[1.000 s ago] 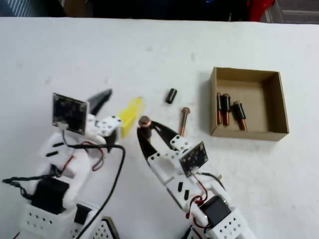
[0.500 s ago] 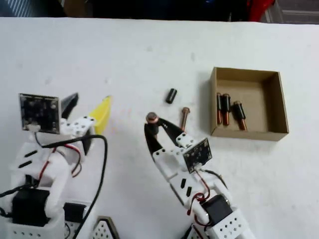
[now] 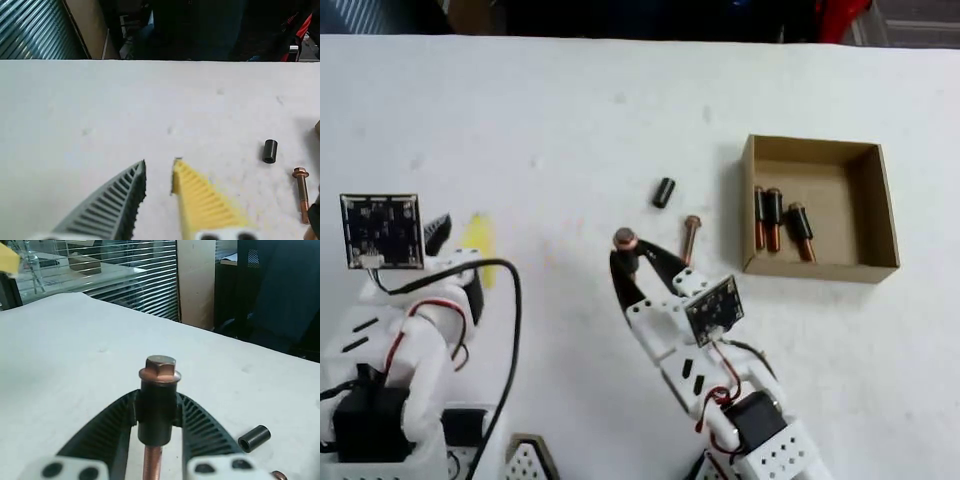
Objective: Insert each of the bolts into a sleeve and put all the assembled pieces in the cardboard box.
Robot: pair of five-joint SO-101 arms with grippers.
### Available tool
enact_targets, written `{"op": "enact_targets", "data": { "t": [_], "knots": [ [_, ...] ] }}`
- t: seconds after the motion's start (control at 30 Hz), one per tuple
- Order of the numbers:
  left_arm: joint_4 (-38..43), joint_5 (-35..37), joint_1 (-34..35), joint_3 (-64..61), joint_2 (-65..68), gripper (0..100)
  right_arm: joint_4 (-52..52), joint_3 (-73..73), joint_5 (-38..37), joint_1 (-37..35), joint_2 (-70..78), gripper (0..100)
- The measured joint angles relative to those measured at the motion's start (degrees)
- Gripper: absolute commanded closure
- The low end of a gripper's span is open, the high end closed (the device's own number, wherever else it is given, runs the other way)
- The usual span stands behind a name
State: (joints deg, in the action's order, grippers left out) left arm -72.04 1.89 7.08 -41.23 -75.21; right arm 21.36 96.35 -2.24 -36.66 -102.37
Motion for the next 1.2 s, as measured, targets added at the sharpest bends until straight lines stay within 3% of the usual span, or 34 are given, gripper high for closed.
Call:
{"op": "enact_targets", "data": {
  "t": [0.27,0.43,0.57,0.9,1.2],
  "knots": [
    [-4.04,0.00,0.00,0.00,-0.26,98,0.00,0.00,0.00,0.00,0.00,98.1],
    [-4.92,-0.35,0.00,-1.76,-12.22,98,0.00,0.00,0.00,0.09,0.00,98.1],
    [-4.92,-6.24,0.00,-7.91,-21.36,98,1.41,0.00,0.00,0.18,0.00,98.1],
    [-4.66,-9.32,0.00,-18.46,-23.03,98,2.02,0.00,0.00,3.96,0.00,98.1],
    [1.41,-9.32,1.14,-28.66,-23.03,98,7.56,-1.41,0.00,7.74,0.00,98.1]
  ]
}}
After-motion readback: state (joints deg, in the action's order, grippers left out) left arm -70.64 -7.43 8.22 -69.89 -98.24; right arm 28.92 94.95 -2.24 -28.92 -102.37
